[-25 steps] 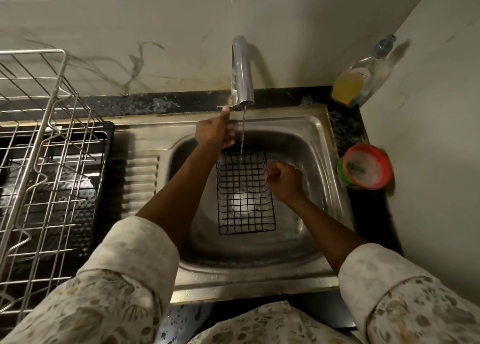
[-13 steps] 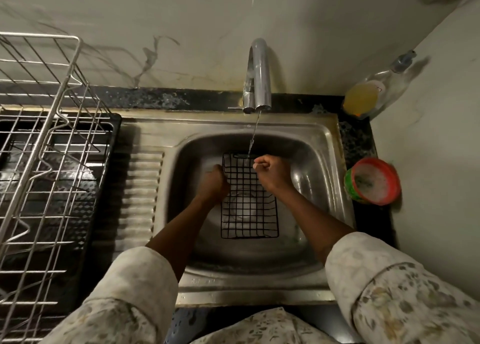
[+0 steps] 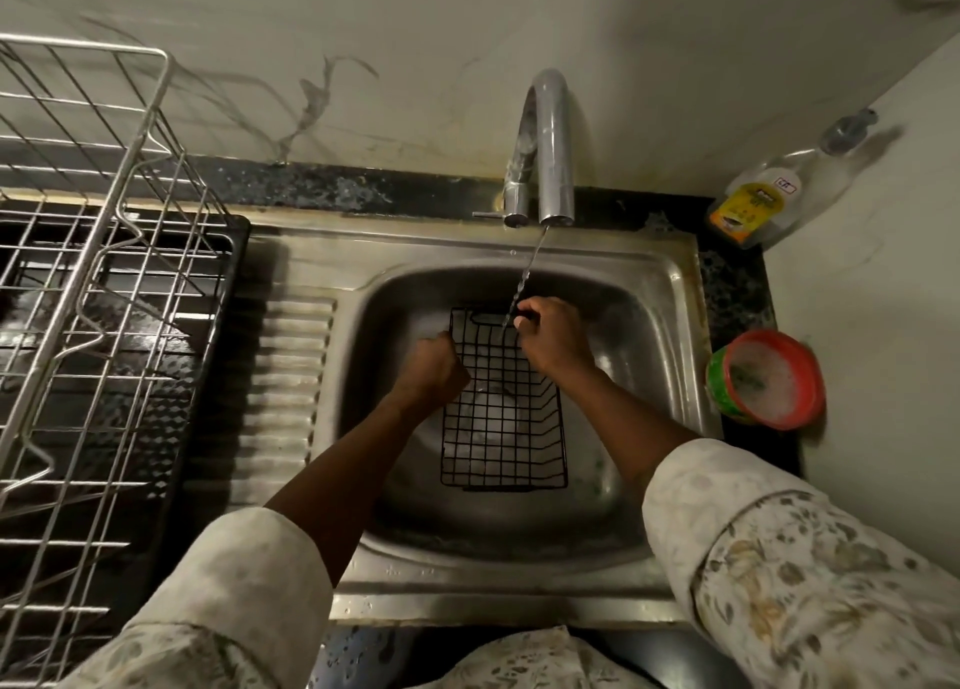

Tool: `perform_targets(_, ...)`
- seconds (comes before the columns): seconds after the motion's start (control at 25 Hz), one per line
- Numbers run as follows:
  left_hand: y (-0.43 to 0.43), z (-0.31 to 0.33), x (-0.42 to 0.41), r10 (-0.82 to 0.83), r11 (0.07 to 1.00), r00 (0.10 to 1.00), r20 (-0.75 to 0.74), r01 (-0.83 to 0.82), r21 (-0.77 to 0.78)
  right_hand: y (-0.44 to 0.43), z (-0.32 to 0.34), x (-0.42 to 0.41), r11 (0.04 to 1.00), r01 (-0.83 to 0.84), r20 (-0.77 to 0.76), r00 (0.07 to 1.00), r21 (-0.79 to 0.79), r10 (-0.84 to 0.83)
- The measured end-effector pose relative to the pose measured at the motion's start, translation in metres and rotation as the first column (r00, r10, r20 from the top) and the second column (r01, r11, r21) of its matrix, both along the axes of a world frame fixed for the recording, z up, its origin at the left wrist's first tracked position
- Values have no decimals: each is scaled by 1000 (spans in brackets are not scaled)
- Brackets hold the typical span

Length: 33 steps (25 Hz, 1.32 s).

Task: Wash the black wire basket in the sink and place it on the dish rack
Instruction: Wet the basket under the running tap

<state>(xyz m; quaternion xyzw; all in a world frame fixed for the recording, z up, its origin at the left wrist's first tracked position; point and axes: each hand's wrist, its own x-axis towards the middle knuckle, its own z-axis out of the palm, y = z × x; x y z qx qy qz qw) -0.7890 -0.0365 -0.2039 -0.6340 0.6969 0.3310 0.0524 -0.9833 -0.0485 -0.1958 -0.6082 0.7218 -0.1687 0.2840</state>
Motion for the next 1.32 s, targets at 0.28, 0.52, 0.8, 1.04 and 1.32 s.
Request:
perform_targets(0.28,1,5,1,-47,999,997,63,47,7,-22,-27,22,922,-215,-101,960,322,260)
perform_targets(0.52,-25,16,-1,-120,993,993,-1,120,0,-27,-47,19,949,-110,-153,975,295,160)
perform_targets(0.8,-25,30,36,176,980,984,-36,-178,-90,-29,-61,-3,972,47,-165,986,229,-8)
perform_targets(1.04,8,59,45,526,841,825,-207,-541,-21,-21,-79,-14,930,221,84,963,295,-256)
perform_targets(1.32,9,74,23,695,718,621,-362,-626,305,-19,-70,-12,854,399,212,851,334,-480)
